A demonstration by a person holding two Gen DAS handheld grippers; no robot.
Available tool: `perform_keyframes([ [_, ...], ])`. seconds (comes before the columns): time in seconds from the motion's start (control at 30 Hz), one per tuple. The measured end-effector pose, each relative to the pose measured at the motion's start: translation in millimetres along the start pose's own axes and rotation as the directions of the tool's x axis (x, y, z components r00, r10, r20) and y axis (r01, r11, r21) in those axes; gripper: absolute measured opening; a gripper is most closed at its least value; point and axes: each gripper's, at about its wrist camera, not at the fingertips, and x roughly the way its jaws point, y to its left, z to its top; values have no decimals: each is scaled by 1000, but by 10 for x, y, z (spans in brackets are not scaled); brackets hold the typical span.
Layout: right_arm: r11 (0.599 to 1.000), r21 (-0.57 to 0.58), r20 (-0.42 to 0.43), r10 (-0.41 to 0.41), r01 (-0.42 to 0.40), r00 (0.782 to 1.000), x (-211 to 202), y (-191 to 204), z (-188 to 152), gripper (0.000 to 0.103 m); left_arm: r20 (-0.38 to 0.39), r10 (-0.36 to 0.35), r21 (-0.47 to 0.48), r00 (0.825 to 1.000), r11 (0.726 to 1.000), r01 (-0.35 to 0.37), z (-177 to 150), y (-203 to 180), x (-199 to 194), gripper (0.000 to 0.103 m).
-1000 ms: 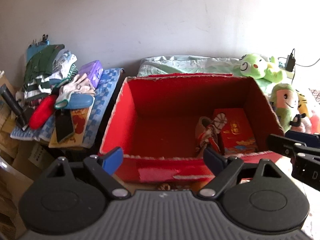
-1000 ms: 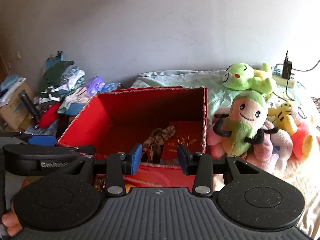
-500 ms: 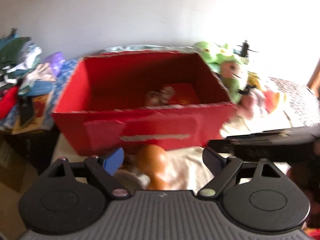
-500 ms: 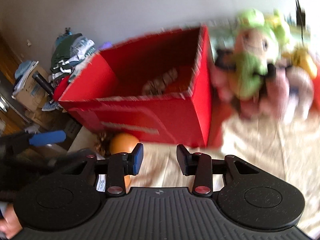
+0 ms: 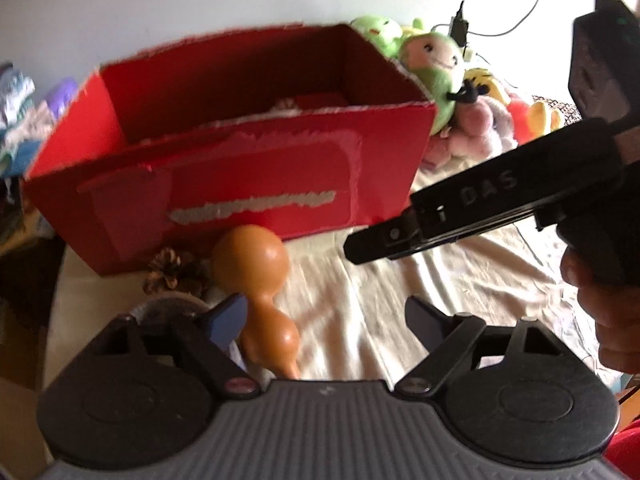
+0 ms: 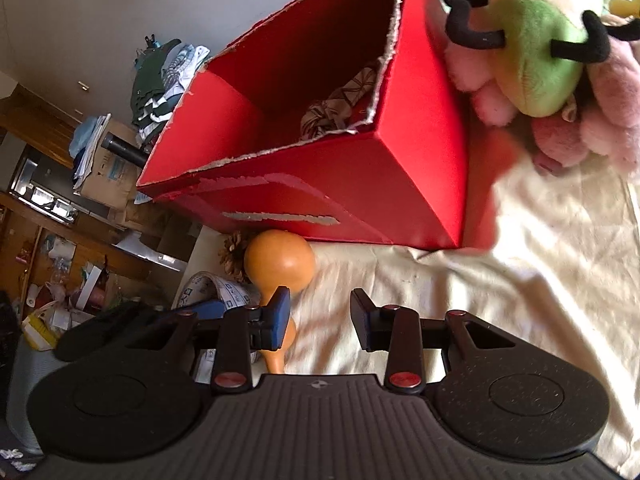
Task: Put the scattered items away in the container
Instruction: 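Move the right gripper back toward the gourd-shaped wooden toy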
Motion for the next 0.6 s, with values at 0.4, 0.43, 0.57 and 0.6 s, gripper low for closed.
perform_keyframes([
  [0.4, 1000, -2, -50, 6, -6, 999, 193, 16, 111, 36, -52, -80, -66, 995, 995, 77, 123, 163, 331, 99],
  [0.43, 1000, -2, -51, 6, -6, 999, 199, 14, 122, 36, -48, -95, -70, 994, 993, 92, 121, 164, 335, 100],
  [0.57, 1000, 6, -73, 6, -5, 997, 249, -12, 159, 33, -37, -139, -34, 990, 990, 138, 85, 126, 308, 100],
  [0.6, 1000, 7, -80, 8, -7, 997, 268, 0, 164, 32, -36, -156, -19, 987, 988, 156, 84, 103, 299, 100],
])
